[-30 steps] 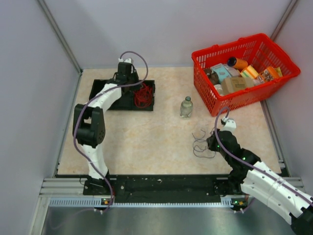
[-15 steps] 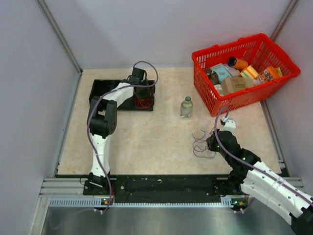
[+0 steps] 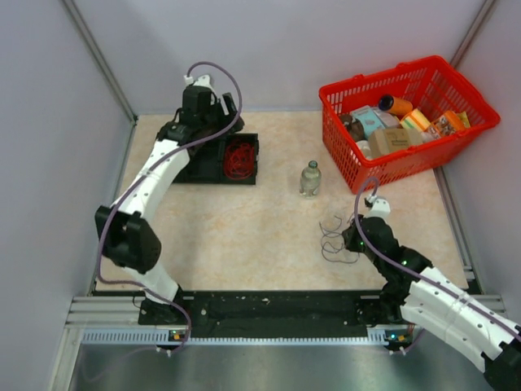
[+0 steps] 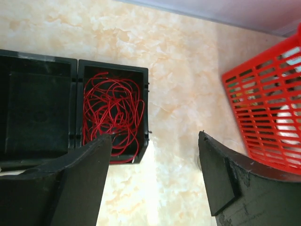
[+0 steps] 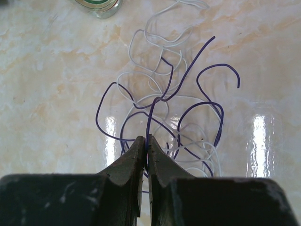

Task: Untangle the cables

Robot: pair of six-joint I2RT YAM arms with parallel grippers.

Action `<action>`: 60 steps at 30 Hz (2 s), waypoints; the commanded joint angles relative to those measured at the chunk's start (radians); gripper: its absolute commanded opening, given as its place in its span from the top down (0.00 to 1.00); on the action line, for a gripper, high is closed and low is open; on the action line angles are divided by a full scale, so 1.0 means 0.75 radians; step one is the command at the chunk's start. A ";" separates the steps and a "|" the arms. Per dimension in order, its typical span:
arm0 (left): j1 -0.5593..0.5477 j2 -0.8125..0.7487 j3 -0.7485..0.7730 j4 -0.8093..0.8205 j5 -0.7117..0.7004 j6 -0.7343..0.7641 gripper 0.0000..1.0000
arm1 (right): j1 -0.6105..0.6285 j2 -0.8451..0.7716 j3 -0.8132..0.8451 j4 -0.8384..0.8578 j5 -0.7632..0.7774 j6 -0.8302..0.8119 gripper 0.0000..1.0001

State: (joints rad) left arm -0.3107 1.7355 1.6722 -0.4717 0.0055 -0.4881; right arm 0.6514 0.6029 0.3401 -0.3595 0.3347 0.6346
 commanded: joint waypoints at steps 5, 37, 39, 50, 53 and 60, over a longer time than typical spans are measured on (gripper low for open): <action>-0.129 -0.509 -0.623 0.234 0.217 -0.047 0.24 | -0.005 0.124 0.031 0.123 -0.139 -0.075 0.95; -0.764 -0.923 -1.369 0.568 0.431 0.045 0.88 | 0.164 0.350 0.154 0.893 -1.107 0.187 1.00; -0.764 -0.944 -1.332 0.474 0.227 0.035 1.00 | 0.166 0.344 0.180 0.789 -1.056 0.138 0.99; -0.558 -0.938 -1.019 0.106 -0.386 -0.010 1.00 | 0.164 0.186 0.240 0.373 -0.665 -0.009 0.24; -0.353 -0.826 -0.896 0.063 -0.302 -0.004 1.00 | 0.162 0.155 0.242 0.314 -0.612 -0.022 0.24; -0.018 -0.421 -0.549 0.054 -0.180 0.043 1.00 | 0.154 0.108 0.234 0.238 -0.573 -0.038 0.25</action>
State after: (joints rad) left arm -0.4126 1.2846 1.1366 -0.4114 -0.1837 -0.4786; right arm 0.7654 0.7143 0.4679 -0.1440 -0.1436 0.6338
